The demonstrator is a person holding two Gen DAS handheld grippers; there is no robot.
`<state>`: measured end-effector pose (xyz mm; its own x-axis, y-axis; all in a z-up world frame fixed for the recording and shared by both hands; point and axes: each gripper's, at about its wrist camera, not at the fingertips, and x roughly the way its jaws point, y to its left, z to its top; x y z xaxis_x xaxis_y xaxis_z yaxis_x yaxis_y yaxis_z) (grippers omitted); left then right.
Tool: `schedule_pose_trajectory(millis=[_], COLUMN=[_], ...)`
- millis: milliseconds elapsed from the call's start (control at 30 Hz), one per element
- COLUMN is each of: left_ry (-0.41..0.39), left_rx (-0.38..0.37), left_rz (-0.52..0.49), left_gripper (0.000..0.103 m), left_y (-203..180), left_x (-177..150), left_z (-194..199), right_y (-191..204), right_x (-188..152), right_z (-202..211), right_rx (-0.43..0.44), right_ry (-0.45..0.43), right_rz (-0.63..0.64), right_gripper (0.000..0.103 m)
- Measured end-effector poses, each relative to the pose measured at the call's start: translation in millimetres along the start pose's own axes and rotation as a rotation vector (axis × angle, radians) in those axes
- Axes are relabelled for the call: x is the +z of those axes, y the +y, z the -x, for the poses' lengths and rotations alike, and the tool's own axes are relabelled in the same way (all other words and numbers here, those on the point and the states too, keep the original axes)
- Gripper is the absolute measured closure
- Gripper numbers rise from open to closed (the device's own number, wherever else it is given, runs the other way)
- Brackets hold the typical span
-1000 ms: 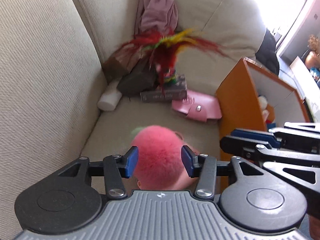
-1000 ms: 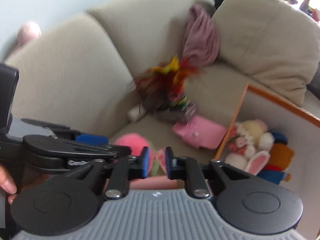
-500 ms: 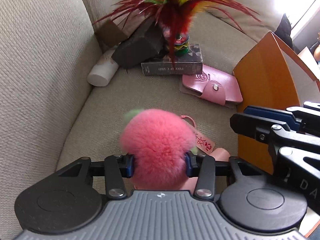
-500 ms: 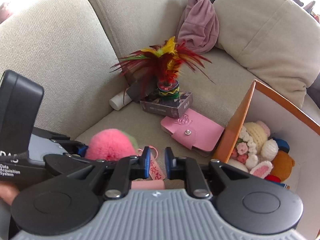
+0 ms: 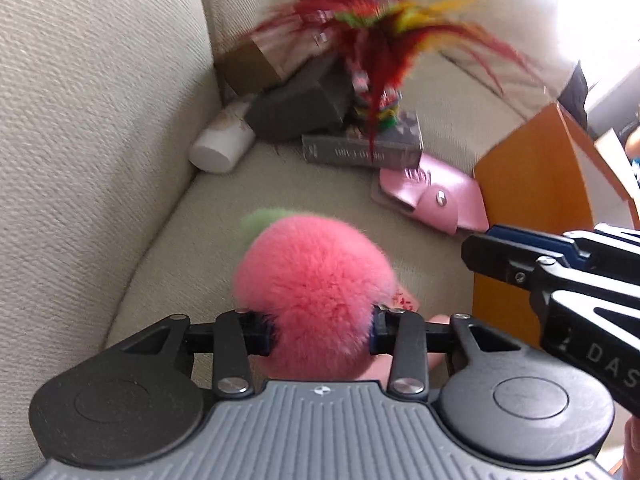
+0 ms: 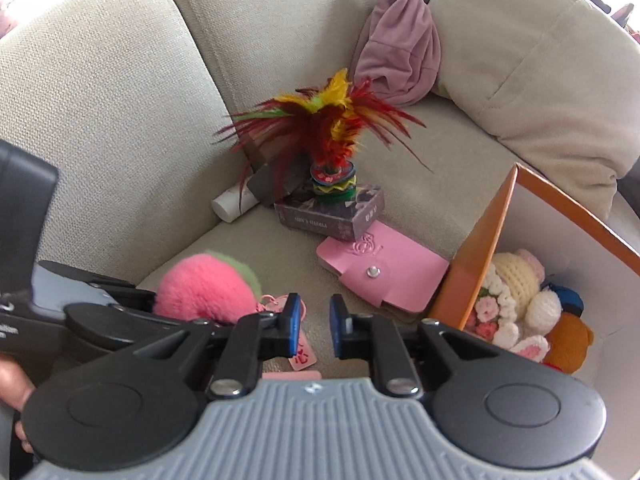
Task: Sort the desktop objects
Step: 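Grasp the pink pompom with the left tool while the right tool grasps the feather toy, then carry the pompom and feather toy with both tools over the box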
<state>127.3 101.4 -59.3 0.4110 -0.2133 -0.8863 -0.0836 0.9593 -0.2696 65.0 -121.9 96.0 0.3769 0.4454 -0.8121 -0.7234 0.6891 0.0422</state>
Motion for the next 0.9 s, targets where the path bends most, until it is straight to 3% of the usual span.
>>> schedule_pose_trajectory(millis=[167, 233, 367, 433, 467, 767, 867, 900], left_ry=[-0.084, -0.12, -0.182, -0.216, -0.222, -0.215, -0.213, -0.211], left_rx=[0.0, -0.003, 0.025, 0.056, 0.059, 0.07, 0.075, 0.076], left_rz=[0.06, 0.084, 0.117, 0.185, 0.193, 0.202, 0.204, 0.202], left_gripper=[0.059, 0.059, 0.059, 0.059, 0.059, 0.059, 0.059, 0.059], left_y=[10, 16, 29, 35, 38, 51, 51, 50], left_x=[19, 27, 46, 53, 56, 70, 74, 74], left_z=[18, 29, 43, 47, 48, 42, 40, 40], right_y=[2, 3, 0, -4, -7, -17, -16, -17], right_x=[18, 29, 53, 64, 70, 105, 108, 108], right_z=[-3, -6, -19, -28, -34, -78, -86, -88], right_rx=[0.024, 0.025, 0.021, 0.016, 0.01, 0.016, 0.018, 0.018], right_ry=[-0.036, -0.058, -0.099, -0.11, -0.112, -0.122, -0.106, -0.103], right_rz=[0.017, 0.032, 0.049, 0.054, 0.055, 0.044, 0.047, 0.047], right_gripper=[0.082, 0.065, 0.05, 0.041, 0.041, 0.043, 0.066, 0.079])
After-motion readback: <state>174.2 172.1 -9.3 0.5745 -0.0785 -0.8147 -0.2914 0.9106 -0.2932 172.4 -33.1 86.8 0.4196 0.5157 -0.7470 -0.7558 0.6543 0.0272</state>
